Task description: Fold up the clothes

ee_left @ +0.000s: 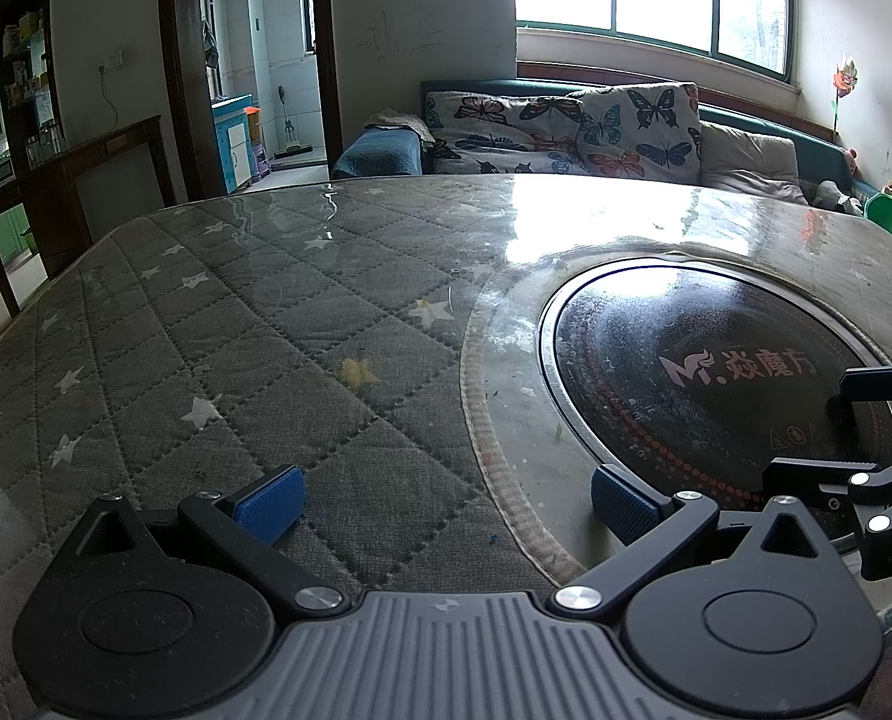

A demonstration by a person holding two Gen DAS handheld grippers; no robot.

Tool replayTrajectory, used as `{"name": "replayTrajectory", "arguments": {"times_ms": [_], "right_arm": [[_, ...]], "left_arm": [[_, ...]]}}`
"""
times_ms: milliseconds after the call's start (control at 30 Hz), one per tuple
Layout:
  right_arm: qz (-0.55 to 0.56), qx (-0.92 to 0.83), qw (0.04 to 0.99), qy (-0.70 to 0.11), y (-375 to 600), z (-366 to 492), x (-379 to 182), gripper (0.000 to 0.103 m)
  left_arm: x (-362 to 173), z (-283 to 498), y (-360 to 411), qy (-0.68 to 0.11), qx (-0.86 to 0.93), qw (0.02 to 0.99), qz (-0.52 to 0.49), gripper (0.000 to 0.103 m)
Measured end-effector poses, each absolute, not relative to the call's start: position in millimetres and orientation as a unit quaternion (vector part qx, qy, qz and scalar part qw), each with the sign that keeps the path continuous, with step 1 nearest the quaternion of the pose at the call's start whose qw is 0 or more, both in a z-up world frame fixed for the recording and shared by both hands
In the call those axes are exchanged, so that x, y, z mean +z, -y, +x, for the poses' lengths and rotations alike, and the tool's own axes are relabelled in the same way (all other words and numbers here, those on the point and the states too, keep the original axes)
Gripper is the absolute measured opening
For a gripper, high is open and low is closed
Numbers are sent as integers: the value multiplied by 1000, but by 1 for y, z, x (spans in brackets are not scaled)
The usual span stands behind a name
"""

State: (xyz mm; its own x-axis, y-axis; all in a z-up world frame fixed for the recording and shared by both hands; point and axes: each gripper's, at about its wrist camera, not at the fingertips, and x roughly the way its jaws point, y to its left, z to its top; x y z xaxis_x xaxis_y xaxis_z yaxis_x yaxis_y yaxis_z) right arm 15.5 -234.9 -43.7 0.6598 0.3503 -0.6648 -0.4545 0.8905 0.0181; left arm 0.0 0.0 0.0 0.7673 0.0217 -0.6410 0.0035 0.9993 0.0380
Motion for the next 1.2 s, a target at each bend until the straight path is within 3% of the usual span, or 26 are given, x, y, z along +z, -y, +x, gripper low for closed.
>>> {"name": "replayTrajectory", "arguments": {"times_ms": [1200], "right_arm": [[-77,219,905,-357,231,15,-43,103]], "left_arm": [[0,0,2,-341,5,940,21,103]]}}
